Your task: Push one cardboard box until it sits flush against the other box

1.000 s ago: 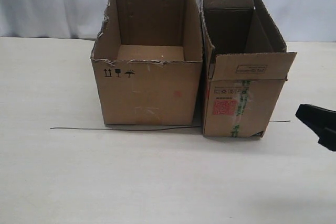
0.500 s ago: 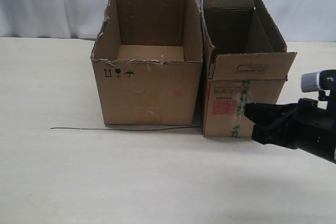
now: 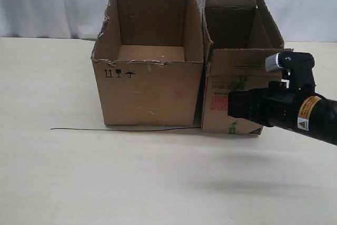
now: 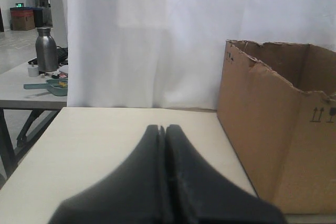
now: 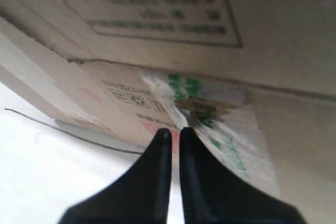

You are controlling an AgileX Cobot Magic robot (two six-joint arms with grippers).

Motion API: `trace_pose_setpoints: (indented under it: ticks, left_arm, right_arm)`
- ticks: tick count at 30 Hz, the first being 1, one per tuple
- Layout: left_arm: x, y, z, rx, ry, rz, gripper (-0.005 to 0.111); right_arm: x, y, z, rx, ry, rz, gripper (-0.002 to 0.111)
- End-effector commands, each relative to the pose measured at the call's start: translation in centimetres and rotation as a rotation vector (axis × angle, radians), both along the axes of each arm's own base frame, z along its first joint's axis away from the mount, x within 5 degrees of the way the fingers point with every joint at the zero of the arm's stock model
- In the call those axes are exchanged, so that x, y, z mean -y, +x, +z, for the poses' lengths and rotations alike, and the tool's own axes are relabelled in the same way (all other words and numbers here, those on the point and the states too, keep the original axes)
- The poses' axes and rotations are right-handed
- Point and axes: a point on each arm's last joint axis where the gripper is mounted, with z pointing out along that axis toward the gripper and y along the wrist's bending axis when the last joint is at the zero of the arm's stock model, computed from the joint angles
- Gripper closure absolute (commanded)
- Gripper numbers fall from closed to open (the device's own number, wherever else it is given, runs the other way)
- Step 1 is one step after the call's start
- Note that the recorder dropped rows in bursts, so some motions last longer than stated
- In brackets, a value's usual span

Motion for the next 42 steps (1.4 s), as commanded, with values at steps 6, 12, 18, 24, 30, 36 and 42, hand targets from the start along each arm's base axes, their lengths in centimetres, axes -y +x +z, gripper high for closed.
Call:
trace_pose_setpoints:
  ticks: [6, 12, 18, 24, 30, 36, 42]
  left_arm:
    - [0.0, 0.0, 0.0, 0.007, -0.002, -0.008, 0.107]
    - [0.0, 0.0, 0.0, 0.007, -0.002, -0.008, 0.107]
    - [0.0, 0.0, 0.0, 0.007, -0.002, -0.008, 0.107]
    - [0.0, 0.0, 0.0, 0.011, 0.005, -0.008, 0.107]
    - [0.0, 0.0, 0.0, 0.012, 0.005, -0.008, 0.107]
    - [0.0, 0.0, 0.0, 0.012, 0.005, -0.008, 0.107]
    - [0.0, 0.0, 0.0, 0.012, 0.005, -0.008, 0.107]
  right_arm:
    - [-0.9, -0.7, 2.2, 0.023, 0.049, 0.117, 0.103]
    - [2.0, -5.5, 12.4, 0.333, 0.132, -0.019, 0.103]
    - [7.4, -3.2, 14.5, 0.342, -0.005, -0.433, 0.103]
    - [11.2, 1.2, 10.0, 0.161, -0.064, -0.6, 0.103]
    - [12.0, 5.0, 3.3, 0.002, -0.051, -0.571, 0.103]
    - [10.9, 7.2, -1.1, -0.029, 0.086, -0.492, 0.103]
    - [10.7, 9.4, -3.1, -0.062, 0.152, -0.484, 0.103]
